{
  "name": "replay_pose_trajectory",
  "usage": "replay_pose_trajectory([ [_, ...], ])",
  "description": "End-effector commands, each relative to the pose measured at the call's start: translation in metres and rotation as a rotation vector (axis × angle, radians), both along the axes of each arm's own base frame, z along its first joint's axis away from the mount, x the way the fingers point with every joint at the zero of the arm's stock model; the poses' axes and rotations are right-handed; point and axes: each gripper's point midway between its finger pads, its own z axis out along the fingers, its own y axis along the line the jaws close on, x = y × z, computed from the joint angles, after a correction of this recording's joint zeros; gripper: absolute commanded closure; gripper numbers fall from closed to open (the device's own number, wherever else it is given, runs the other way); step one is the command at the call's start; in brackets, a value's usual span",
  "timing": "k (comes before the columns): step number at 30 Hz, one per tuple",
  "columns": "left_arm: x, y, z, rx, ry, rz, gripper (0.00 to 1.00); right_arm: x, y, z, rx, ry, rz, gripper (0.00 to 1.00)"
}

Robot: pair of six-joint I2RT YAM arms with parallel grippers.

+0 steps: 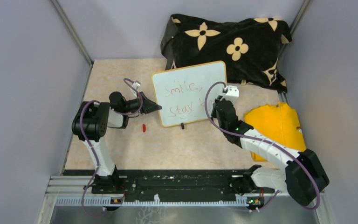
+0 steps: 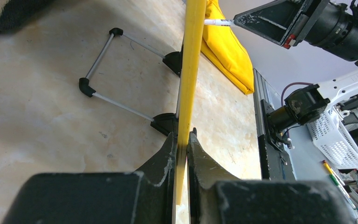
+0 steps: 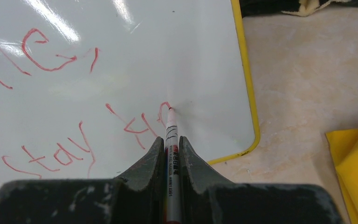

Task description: Write a sentence on the whiteboard

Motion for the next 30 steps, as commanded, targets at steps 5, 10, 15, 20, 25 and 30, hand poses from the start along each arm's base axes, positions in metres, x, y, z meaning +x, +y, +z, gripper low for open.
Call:
replay_pose_trajectory([
  [5,0.0,-0.003,-0.015,0.016,0.073,0.006,0.98,-0.006,-0.011,-0.01,0.018,0.02,-0.029,1.0],
  [10,0.0,-0.003,-0.015,0.016,0.072,0.007,0.98,-0.008,-0.012,-0.013,0.018,0.029,-0.027,1.0],
  [15,0.0,-0.002,-0.016,0.018,0.074,0.009,0.97,-0.01,-0.013,-0.009,0.019,0.025,-0.026,1.0],
  [20,0.0,-0.003,-0.017,0.018,0.077,0.007,0.97,-0.01,-0.014,0.013,0.041,-0.014,-0.028,1.0],
  [25,0.0,-0.002,-0.017,0.018,0.078,0.008,0.97,-0.005,-0.013,0.049,0.065,-0.084,-0.027,1.0],
  [30,0.0,-0.003,-0.017,0.018,0.078,0.008,0.97,0.007,-0.016,0.074,0.068,-0.13,-0.053,1.0],
])
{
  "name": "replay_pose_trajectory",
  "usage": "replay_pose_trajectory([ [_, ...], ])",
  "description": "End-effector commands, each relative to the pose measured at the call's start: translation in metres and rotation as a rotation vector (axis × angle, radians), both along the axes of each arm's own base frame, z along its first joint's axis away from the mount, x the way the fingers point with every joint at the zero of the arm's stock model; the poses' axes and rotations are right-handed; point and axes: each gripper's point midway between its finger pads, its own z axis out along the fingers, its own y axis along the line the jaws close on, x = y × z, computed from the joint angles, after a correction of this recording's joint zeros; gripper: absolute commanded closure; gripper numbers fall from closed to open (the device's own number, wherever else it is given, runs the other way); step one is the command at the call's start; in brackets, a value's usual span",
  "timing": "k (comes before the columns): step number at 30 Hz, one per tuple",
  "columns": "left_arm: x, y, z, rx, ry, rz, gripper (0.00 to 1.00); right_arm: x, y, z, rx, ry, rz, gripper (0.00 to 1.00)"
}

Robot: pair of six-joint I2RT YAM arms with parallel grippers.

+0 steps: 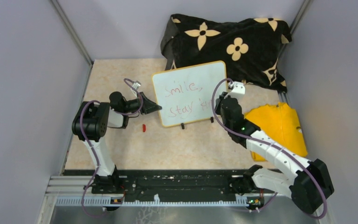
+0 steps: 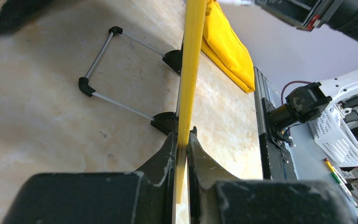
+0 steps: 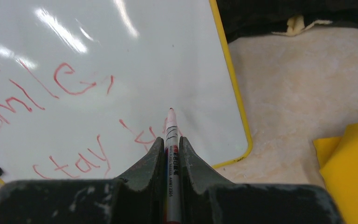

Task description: Write a sentence on the whiteboard

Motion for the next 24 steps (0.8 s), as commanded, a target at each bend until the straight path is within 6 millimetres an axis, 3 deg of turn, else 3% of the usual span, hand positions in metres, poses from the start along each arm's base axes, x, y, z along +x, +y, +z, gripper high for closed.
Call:
replay_pose_trajectory([
  [1,0.001,-0.002,-0.016,0.014,0.085,0.013,0.97,0.02,-0.007,0.052,0.05,-0.117,-0.048,1.0],
  [5,0.001,-0.002,-0.016,0.014,0.085,0.014,0.97,0.029,-0.006,0.062,0.063,-0.141,-0.055,1.0],
  [14,0.002,-0.002,-0.015,0.015,0.082,0.014,0.97,0.043,-0.008,0.062,0.065,-0.142,-0.072,1.0],
  [24,0.002,-0.002,-0.015,0.015,0.085,0.014,0.97,0.047,-0.01,0.044,0.064,-0.112,-0.078,1.0],
])
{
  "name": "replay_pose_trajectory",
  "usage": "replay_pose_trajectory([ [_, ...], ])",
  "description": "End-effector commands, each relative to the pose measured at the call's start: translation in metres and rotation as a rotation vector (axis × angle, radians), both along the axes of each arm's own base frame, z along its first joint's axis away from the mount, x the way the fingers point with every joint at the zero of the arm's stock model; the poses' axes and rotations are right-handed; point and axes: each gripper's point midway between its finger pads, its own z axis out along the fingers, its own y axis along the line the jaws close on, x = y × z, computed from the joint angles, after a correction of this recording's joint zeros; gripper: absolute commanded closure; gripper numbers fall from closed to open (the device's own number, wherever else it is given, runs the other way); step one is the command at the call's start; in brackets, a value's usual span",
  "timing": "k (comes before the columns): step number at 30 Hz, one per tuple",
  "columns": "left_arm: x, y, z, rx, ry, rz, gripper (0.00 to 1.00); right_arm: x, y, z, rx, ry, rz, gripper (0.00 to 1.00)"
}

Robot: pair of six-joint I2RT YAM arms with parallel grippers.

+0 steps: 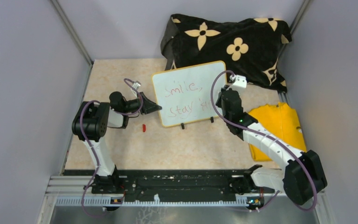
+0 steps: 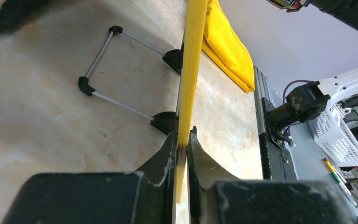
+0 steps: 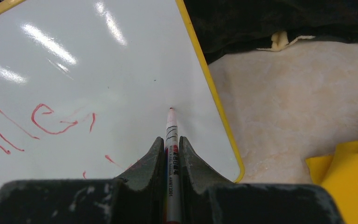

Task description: Write a sentence on the whiteboard

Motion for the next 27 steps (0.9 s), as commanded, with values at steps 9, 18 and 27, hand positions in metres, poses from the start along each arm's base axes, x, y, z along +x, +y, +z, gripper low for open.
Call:
replay_pose_trajectory([
  [9,0.003,-0.002,-0.015,0.014,0.085,0.019,0.97,0.009,0.003,0.009,0.053,-0.038,0.001,1.0],
  [18,0.003,-0.002,-0.015,0.015,0.089,0.019,0.97,-0.002,-0.001,-0.011,0.056,0.004,-0.005,1.0],
  [27,0.003,-0.002,-0.016,0.016,0.091,0.019,0.97,-0.012,-0.005,-0.03,0.052,0.046,-0.007,1.0],
])
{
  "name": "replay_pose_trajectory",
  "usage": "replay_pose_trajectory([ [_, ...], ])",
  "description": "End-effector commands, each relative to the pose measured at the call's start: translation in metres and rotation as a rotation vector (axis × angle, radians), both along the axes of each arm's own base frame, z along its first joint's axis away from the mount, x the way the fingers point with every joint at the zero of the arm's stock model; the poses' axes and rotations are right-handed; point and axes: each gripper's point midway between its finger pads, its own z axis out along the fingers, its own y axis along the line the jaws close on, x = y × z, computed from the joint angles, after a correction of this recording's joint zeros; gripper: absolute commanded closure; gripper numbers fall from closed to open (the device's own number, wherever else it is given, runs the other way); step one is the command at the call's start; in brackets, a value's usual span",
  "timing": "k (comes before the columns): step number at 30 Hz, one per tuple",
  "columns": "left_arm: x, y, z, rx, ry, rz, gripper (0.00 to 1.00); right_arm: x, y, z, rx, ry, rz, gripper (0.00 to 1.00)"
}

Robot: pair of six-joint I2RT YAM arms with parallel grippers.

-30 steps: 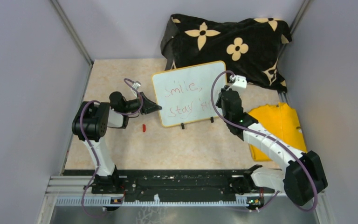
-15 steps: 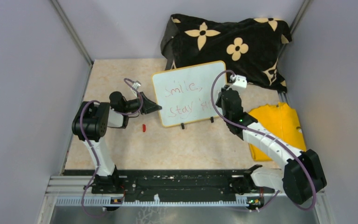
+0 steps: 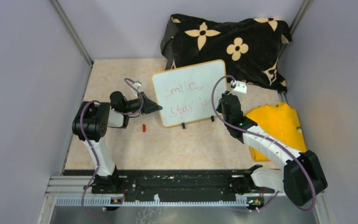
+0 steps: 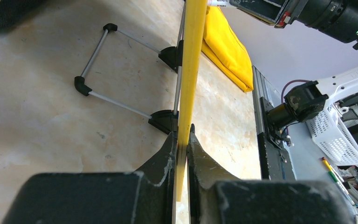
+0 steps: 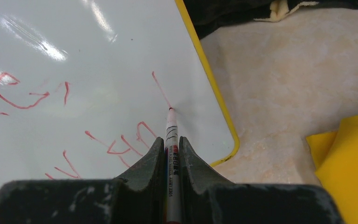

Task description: Write a sentence on the whiteboard

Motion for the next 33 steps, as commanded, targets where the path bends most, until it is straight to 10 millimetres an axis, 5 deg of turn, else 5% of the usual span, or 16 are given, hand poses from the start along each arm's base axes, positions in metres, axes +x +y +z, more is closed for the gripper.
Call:
replay_pose_trajectory([
  [1,0.003,0.0,-0.016,0.016,0.086,0.024,0.97,-0.004,-0.001,0.001,0.032,-0.012,-0.002,1.0],
  [14,0.003,0.0,-0.017,0.016,0.088,0.024,0.97,-0.014,-0.006,-0.016,0.03,0.019,-0.004,1.0],
  [33,0.002,0.0,-0.019,0.019,0.092,0.022,0.97,0.007,0.005,0.02,0.049,-0.05,0.003,1.0],
])
